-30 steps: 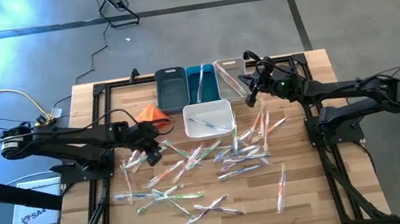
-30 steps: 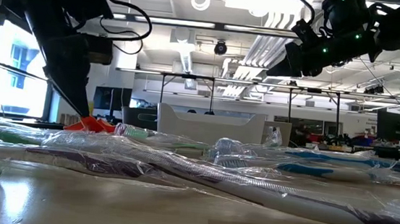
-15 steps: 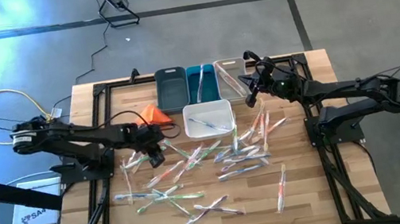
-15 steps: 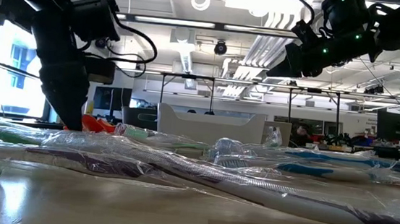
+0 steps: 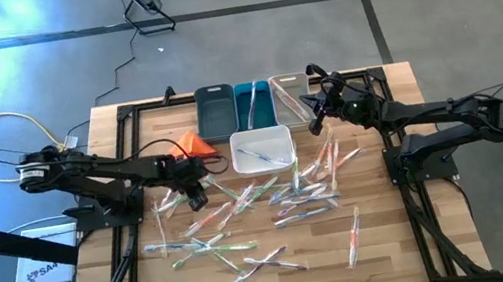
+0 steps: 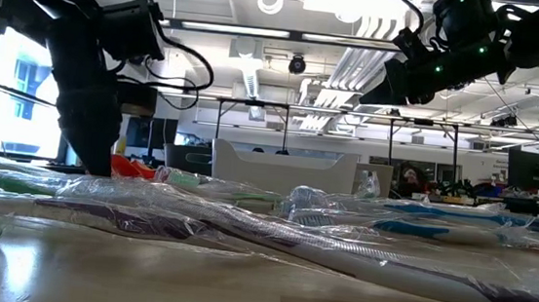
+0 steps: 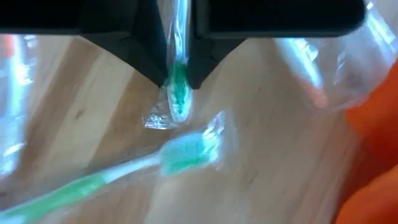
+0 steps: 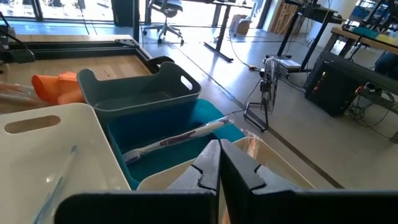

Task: Pick & Place Toothbrushes
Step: Put the green toothbrush into the dark blue bin

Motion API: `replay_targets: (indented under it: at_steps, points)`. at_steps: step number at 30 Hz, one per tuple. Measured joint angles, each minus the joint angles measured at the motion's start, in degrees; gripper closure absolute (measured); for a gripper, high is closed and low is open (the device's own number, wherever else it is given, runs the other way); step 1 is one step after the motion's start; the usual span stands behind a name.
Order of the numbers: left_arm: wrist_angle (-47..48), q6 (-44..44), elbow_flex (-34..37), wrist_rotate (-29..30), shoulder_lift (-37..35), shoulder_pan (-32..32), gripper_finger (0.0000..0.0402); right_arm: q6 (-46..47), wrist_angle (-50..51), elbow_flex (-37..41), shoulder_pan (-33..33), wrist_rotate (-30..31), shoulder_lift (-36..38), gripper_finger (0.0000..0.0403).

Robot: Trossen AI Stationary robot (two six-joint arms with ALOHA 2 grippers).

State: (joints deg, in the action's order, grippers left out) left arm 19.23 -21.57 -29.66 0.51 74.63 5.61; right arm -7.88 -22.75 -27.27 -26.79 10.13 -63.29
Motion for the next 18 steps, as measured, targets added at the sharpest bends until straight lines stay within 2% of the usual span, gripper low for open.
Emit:
replay_targets:
  at_steps: [4,12,18]
  points:
    - [-0.58,-1.21,-0.01,-1.74,-0.22,0.0,0.0398,0.0,0.43,0.0,0.0,0.0,0.0,0.0401]
    - [0.8,-1.26,0.0,-3.37,-1.41,0.0,0.0401,0.0,2.65,0.0,0.0,0.0,0.0,0.0401]
    - [9.09,-0.92,-3.89,-2.78,-3.81,0.0,0.0401,-0.56,2.83,0.0,-0.01,0.0,0.0,0.0401]
